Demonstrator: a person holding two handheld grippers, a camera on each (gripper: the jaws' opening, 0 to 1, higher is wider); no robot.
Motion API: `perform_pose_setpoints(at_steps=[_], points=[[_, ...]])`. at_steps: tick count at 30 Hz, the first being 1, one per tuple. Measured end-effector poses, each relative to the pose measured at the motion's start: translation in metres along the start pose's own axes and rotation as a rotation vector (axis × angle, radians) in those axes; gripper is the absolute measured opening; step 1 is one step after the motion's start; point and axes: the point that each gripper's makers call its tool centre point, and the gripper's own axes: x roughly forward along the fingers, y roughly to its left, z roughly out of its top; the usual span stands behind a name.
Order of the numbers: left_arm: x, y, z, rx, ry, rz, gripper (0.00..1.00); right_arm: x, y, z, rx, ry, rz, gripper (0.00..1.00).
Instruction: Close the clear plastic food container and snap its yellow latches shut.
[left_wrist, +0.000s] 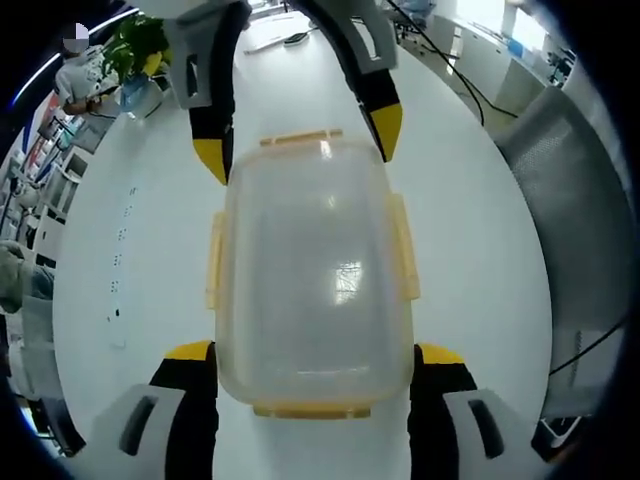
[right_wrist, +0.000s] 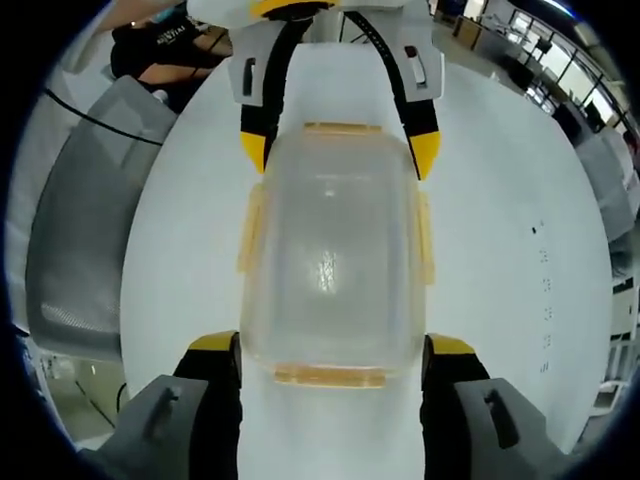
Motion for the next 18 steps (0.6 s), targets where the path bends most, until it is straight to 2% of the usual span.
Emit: perform_pose_setpoints(at_steps=[5,8,11,18], points=[[-0.003,0.001,-0.001,-0.015,-0.01,0.002,0.78,0.001,-0.002,-0.002,0.02,0.007,-0.013,0.74],[-0.006,0.005,-0.003,-0.039,-0.015,0.023,0.87,0.0,-0.005,-0.001,0.022,-0.002,-0.031,0.84],[-0.008,0.01,-0.005,-0.058,-0.014,0.051,0.95,-0.002,-0.006,0.001,0.035,-0.016,-0.045,0.87],[-0.021,0.01,0.002,-0.087,-0.068,0.089,0.99,-0.016,-0.011,0.011,0.058,-0.077,-0.11,0.96]])
